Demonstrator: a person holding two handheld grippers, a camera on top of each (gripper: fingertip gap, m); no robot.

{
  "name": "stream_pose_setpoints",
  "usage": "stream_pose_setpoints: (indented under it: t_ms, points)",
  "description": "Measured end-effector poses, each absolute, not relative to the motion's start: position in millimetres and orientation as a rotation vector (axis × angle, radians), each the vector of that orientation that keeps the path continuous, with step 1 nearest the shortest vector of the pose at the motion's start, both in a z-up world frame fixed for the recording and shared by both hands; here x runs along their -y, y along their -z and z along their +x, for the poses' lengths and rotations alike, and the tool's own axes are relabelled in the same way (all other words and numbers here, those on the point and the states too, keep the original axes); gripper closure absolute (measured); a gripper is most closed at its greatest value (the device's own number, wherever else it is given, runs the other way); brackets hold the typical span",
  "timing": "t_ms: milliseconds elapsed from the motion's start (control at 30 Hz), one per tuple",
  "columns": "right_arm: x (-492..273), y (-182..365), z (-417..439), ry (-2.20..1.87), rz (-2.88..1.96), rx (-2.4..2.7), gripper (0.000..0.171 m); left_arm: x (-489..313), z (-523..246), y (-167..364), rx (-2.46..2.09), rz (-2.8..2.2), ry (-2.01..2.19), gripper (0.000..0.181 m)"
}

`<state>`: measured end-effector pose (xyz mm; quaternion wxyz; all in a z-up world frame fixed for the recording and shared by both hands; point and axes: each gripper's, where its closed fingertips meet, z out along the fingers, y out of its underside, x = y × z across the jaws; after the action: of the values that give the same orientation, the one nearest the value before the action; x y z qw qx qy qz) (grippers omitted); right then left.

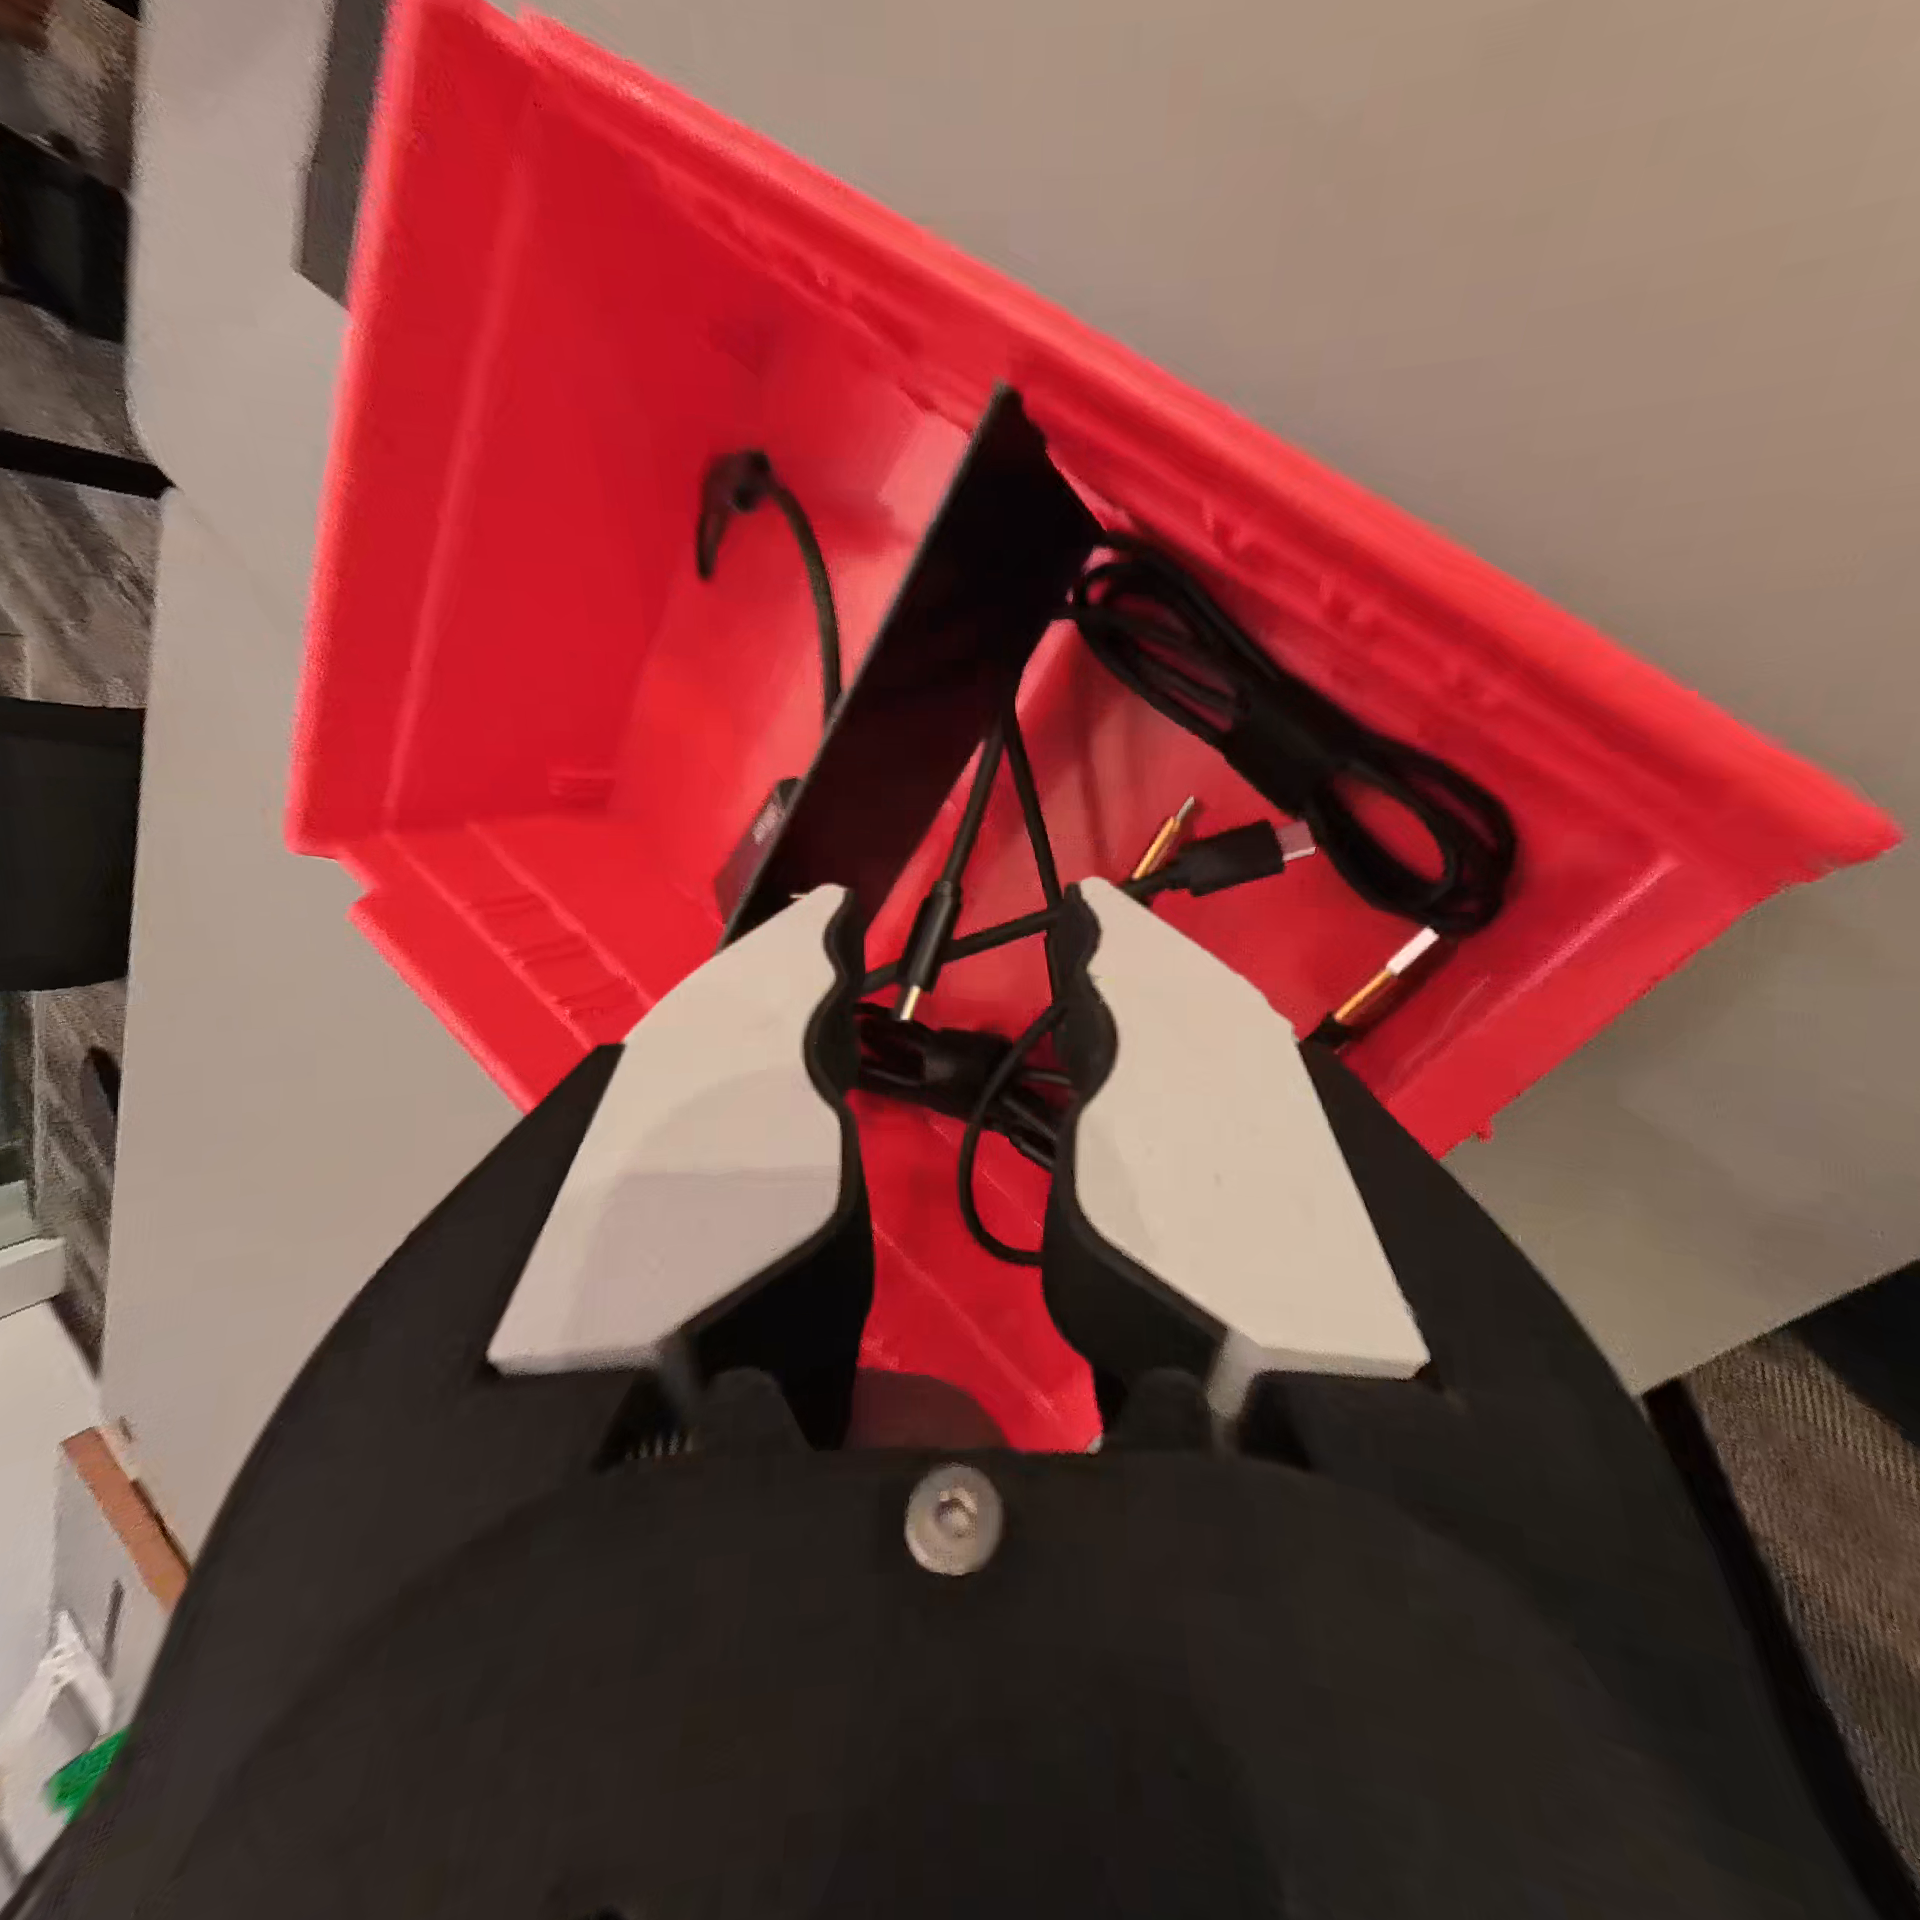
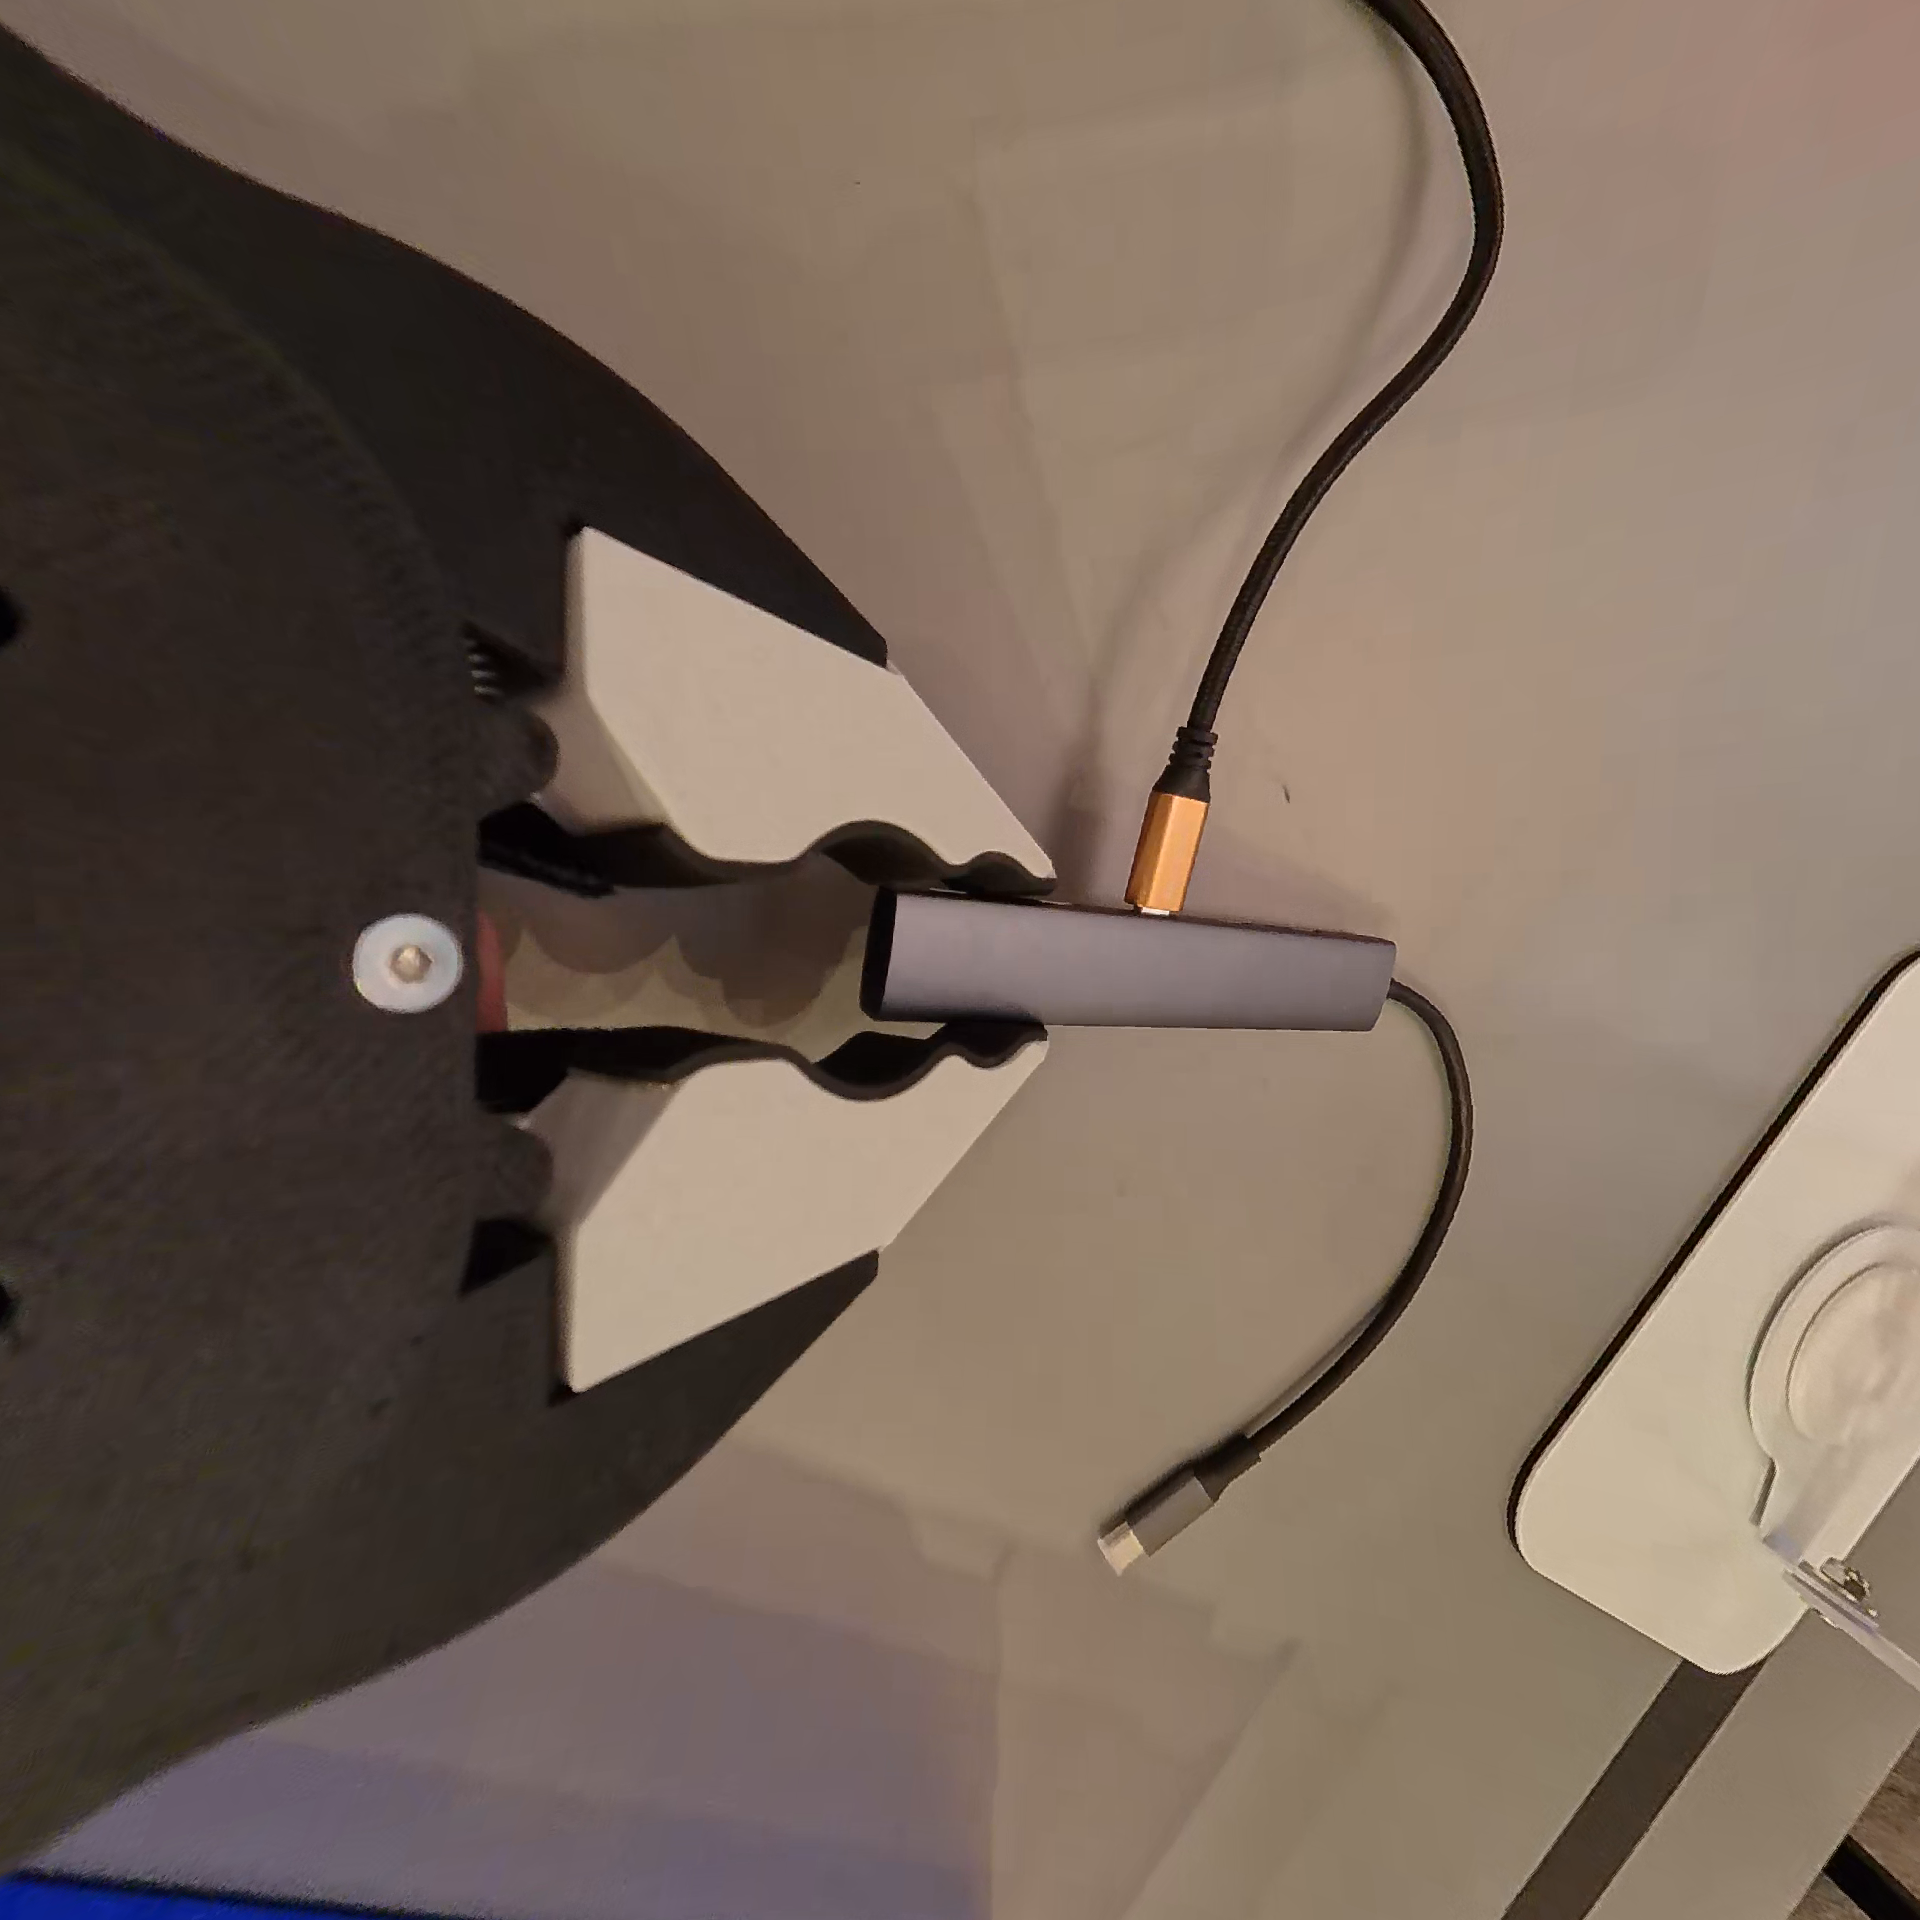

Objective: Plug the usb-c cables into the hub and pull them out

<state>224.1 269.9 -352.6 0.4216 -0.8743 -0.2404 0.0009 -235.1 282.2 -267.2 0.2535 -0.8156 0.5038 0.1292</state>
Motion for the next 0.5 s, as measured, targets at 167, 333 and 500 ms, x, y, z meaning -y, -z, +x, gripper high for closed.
stream_pose_setpoints:
  t_ms: [167, 333, 500]
  points:
    - [-270, 352, 224, -0.012, -2.184, 0.603, 0.15, -288, -250, 289, -1.427, -2.237, -0.49, 0.145]
    - [-270, 351, 223, -0.025, -2.178, 0.6, 0.15, -296, -260, 299, -1.418, -2.227, -0.566, 0.17]
    - [-270, 350, 223, -0.038, -2.175, 0.596, 0.15, -297, -258, 284, -1.399, -2.181, -0.546, 0.172]
